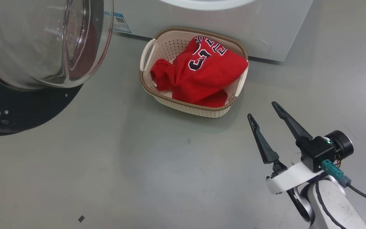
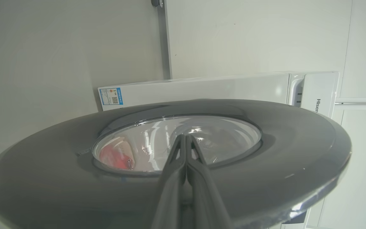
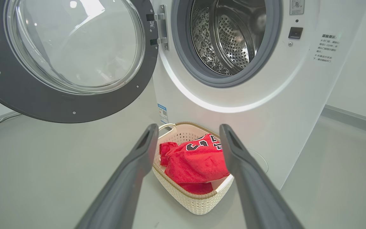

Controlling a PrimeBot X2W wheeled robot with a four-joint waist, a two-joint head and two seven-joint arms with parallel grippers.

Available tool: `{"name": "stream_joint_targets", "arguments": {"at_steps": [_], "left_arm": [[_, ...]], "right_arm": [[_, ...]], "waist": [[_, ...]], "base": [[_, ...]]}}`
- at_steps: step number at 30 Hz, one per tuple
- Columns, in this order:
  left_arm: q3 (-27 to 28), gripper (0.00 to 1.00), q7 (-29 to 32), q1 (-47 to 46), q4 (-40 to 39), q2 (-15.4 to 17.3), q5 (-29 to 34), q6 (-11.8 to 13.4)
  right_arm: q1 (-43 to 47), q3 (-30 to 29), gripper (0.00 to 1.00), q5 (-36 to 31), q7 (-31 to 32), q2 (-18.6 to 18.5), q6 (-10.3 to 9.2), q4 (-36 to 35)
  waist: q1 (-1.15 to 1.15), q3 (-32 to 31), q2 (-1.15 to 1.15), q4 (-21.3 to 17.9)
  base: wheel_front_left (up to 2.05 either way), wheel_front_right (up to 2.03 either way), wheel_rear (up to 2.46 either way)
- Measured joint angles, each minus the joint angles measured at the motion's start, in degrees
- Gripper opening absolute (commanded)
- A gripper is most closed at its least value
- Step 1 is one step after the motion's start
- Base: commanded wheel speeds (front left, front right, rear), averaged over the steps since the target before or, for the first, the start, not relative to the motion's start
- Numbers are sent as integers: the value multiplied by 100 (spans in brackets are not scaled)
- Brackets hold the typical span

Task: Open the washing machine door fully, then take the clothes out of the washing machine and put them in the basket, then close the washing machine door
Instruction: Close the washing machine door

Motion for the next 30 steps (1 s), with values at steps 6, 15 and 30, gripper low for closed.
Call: {"name": "stream_joint_targets", "arguments": {"at_steps": [6, 15, 30], "left_arm": [[20, 0, 259, 126, -178, -35, -194, -74], [-113, 0, 477, 215, -426, -388, -224, -177], [-299, 0, 793, 694, -1080, -1013, -319, -246]], "right_arm": [[0, 12, 100, 37, -8, 25, 0, -5], [-1, -36, 100, 45, -48, 26, -1, -5], [7, -36, 100, 155, -101, 124, -40, 83]], "waist": [[0, -78, 0, 24], [0, -127, 0, 47], [0, -441, 0, 15]], "base": [[0, 0, 0], [0, 0, 0], [0, 0, 0]]}}
